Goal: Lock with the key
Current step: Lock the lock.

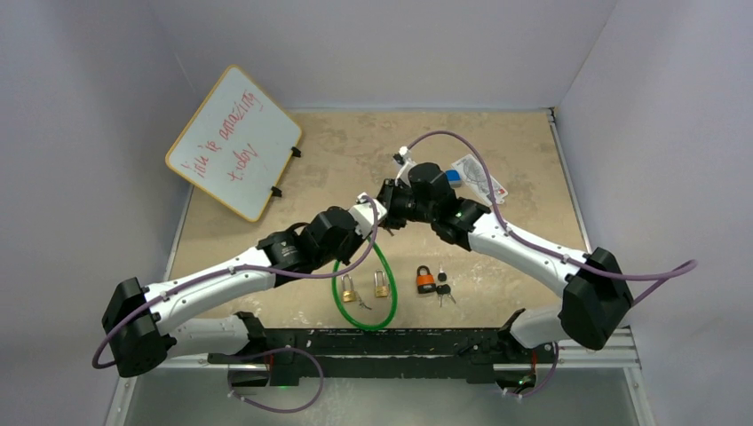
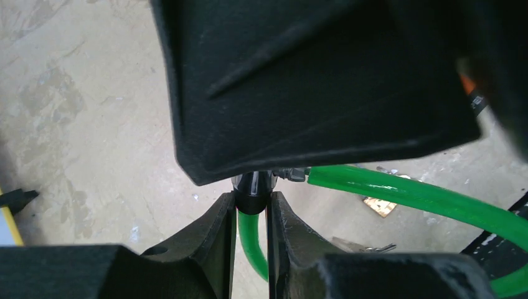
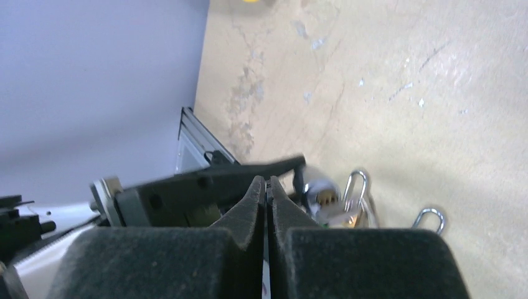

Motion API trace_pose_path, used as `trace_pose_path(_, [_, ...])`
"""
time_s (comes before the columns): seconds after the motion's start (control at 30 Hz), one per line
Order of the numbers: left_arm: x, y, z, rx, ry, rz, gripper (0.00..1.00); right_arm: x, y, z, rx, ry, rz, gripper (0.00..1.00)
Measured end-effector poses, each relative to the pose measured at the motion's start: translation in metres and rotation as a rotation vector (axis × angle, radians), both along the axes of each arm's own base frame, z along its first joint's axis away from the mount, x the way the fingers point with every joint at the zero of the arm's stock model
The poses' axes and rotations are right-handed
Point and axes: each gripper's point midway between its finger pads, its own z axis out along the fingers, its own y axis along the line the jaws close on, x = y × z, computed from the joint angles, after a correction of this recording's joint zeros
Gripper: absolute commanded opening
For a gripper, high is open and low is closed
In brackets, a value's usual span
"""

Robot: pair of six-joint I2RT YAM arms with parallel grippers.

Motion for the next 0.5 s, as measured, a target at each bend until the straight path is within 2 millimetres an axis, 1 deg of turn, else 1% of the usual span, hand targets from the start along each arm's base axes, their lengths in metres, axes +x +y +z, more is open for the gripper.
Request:
trace_pose_path(0.1, [-0.002,-0.004,0.002,-0.033,0.014,0.004,0.0,0.003,0.003,0.003,0.02,-0.011,-0.008,0.01])
trace_pose_path(0.13, [-0.002,-0.004,0.003,-0.038,0.014,0.009,0.0,0.004,0.003,0.003,0.026,-0.017,-0.008,0.06])
trace_pose_path(0.17, [-0.002,-0.003,0.004,-0.042,0.013,0.012,0.0,0.003,0.002,0.002,0.03,-0.02,-0.007,0.13])
trace_pose_path(0.23, [-0.003,-0.001,0.006,-0.048,0.013,0.019,0.0,-0.004,-0.003,-0.003,0.033,-0.018,-0.002,0.35])
trace_pose_path(0.27, [-0.005,0.0,0.006,-0.053,0.016,0.023,0.0,-0.009,-0.008,-0.005,0.032,-0.019,0.0,0.42])
trace_pose_path(0.37, [-0.009,0.006,0.003,-0.056,0.022,0.032,0.0,-0.024,-0.023,0.0,0.043,-0.052,0.003,0.55])
trace_pose_path(0.43, [-0.011,0.009,0.001,-0.062,0.026,0.041,0.0,-0.034,-0.033,0.011,0.067,-0.095,0.011,0.6])
trace_pose_path(0.5, [-0.011,0.011,0.0,-0.067,0.028,0.051,0.0,-0.041,-0.04,0.022,0.085,-0.134,0.017,0.64])
